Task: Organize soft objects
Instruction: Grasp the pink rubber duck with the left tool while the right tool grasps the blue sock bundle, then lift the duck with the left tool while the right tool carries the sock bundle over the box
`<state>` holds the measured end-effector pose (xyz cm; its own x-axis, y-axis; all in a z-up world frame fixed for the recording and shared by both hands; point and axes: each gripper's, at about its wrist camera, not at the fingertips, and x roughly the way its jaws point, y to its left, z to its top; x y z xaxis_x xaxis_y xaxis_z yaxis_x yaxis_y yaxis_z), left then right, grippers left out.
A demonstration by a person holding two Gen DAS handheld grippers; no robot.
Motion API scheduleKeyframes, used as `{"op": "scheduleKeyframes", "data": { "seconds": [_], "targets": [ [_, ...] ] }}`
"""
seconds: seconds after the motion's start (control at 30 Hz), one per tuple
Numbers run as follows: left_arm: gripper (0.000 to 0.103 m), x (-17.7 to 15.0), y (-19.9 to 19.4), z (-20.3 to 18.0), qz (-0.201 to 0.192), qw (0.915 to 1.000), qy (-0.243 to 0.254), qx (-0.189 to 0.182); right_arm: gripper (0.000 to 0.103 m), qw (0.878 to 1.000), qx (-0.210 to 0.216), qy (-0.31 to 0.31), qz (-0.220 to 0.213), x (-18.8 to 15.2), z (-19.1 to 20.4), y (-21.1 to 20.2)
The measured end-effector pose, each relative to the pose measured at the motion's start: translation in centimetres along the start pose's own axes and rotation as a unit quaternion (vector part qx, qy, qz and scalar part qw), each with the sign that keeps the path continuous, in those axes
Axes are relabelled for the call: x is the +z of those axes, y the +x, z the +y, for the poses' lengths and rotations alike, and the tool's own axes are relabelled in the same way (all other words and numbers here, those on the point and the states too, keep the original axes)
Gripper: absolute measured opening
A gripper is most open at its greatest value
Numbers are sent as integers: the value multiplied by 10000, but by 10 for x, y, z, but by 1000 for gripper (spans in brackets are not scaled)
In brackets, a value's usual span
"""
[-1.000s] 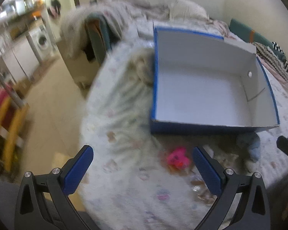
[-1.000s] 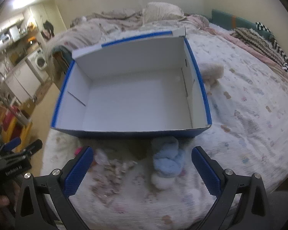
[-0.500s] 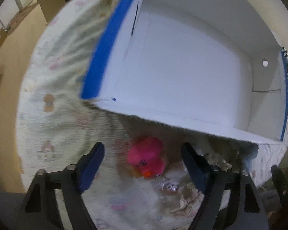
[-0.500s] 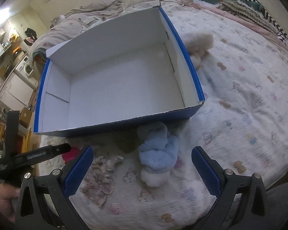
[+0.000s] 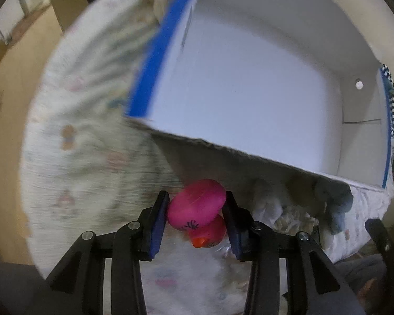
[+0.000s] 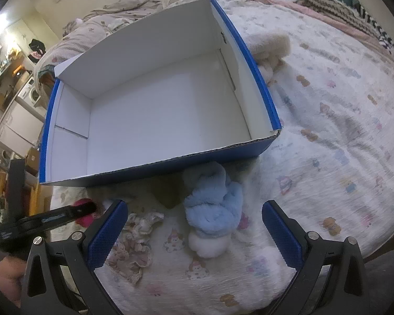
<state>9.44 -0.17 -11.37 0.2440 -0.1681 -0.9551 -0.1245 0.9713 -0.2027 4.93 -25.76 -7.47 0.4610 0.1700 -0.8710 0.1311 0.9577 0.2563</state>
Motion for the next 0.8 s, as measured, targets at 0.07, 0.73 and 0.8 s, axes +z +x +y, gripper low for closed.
{"op": "scheduleKeyframes", "data": {
  "seconds": [0.07,0.73,0.8],
  "targets": [
    [38,-5,-14,3,-171,9997,27,162,103,9999,109,105,45,1,-7,0],
    [38,-10,-38,23,-325,9992,-131,213,89,9943,-73,248,1033,2,-1,62],
    [38,-12,-37,23,-336,9991,-106,217,63,9943,-257,64,1036,1,7,68]
  ]
}}
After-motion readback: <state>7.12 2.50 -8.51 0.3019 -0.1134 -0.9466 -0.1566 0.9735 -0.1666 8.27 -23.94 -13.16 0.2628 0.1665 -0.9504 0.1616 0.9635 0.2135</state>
